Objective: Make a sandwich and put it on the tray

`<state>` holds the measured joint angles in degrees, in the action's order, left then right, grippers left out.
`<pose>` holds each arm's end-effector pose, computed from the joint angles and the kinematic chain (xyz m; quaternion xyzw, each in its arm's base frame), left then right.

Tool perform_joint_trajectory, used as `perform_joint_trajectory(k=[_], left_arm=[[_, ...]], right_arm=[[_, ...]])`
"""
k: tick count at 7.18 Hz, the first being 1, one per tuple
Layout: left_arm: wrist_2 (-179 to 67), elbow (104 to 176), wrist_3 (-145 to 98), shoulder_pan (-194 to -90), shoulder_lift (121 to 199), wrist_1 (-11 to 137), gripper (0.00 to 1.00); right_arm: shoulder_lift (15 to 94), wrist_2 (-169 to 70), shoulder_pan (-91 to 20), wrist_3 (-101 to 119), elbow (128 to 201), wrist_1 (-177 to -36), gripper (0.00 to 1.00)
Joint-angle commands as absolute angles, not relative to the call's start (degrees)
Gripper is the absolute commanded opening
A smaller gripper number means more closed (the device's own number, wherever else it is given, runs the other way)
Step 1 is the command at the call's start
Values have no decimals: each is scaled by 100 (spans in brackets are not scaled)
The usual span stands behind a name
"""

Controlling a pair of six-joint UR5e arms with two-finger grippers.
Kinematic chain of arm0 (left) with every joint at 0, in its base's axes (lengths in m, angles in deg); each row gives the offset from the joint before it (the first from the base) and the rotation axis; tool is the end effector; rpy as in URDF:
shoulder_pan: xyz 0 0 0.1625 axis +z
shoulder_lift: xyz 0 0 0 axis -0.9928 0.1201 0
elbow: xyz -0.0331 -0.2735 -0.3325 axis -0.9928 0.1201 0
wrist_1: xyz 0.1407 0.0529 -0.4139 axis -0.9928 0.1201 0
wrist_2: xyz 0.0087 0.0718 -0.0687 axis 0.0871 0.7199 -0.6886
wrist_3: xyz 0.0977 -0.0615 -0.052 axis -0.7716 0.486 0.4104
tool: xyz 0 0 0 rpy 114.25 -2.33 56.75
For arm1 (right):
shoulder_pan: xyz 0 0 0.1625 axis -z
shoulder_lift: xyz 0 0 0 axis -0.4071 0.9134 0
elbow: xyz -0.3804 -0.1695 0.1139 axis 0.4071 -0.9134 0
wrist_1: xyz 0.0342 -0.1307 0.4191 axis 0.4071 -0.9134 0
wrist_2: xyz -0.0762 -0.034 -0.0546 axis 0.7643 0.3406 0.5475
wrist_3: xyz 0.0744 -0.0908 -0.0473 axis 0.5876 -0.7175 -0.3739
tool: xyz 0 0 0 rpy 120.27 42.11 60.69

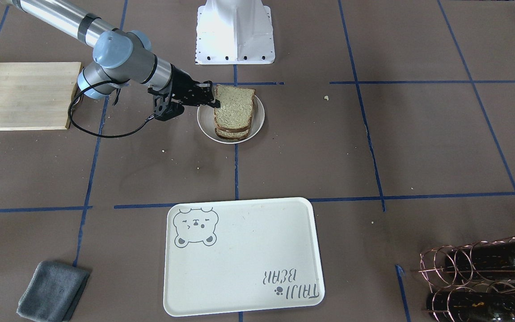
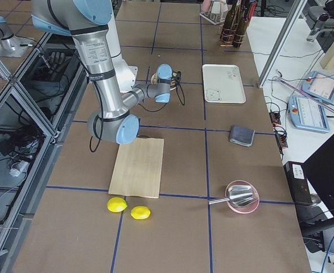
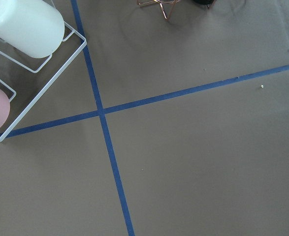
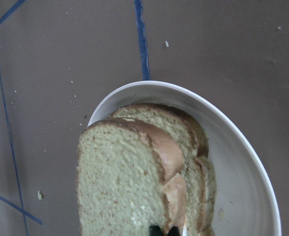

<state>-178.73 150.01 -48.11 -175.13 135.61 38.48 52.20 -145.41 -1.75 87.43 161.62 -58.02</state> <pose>-0.0479 -0.4889 0.6083 0.1053 0.4466 0.0897 0.8840 -0.5746 -0.3576 0.3125 -0.0635 -0.6743 0.0279 0.7352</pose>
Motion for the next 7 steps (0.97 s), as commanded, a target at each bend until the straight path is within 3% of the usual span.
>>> perform_joint_trajectory(k=[1,4,6,7], left_arm=[[-18140,14979,-4258,-17416,13570,4150,100],[-18530,14944,-1338,-15926,13588,6446,98],[-17675,14996,1664,-14462,13719,8678,86],[-16928,14997,2975,-13549,14181,8941,83]], right_arm=[[5221,-14537,-199,8741,16162,-5805,100],[5500,-14896,-1013,8758,16389,-5796,100],[6019,-15674,-2188,8750,16522,-5797,100],[6151,-16106,-2743,8741,16487,-5805,100]])
